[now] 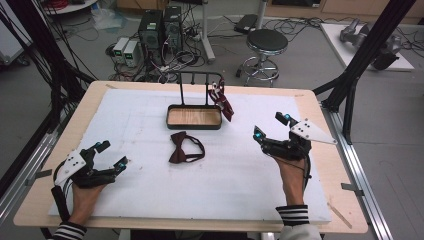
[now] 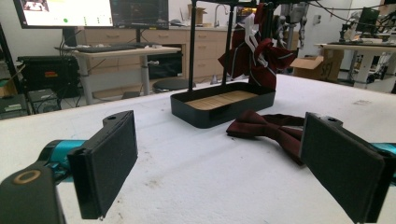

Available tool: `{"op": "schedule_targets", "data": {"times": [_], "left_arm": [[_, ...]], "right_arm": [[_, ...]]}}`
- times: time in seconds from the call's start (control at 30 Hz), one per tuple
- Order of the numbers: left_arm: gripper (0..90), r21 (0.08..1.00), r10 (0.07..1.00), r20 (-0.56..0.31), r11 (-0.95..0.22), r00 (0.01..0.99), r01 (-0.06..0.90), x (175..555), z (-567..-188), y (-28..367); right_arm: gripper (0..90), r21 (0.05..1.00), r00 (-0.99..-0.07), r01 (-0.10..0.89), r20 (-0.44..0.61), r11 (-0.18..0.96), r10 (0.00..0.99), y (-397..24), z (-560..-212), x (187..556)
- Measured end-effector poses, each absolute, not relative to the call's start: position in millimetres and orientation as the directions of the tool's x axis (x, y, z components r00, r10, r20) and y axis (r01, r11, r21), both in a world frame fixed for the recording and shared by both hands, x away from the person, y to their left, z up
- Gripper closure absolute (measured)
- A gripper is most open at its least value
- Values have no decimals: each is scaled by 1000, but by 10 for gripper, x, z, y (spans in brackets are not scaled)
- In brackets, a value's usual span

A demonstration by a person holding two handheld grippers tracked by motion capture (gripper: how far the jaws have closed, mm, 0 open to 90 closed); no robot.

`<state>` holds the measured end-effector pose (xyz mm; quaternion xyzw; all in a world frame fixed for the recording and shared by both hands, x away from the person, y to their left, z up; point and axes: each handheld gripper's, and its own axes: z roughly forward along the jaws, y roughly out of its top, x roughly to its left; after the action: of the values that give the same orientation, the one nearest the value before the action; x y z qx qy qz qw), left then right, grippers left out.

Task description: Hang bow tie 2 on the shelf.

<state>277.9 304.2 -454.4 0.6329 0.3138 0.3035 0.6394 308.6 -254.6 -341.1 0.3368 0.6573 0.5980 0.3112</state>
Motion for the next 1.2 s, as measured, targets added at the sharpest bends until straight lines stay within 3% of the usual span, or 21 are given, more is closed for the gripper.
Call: {"op": "schedule_targets", "data": {"times": [0.8,1.2], "left_arm": [[118,1000,789,-9,2,614,13,2784,-4531,3036],[118,1000,805,-7,4,593,5,2831,-4316,3019]], "right_arm": [[127,997,-578,62,-4,50,816,-2589,-3421,2994],[126,997,-589,59,-2,46,808,-2609,-3476,2925]]}}
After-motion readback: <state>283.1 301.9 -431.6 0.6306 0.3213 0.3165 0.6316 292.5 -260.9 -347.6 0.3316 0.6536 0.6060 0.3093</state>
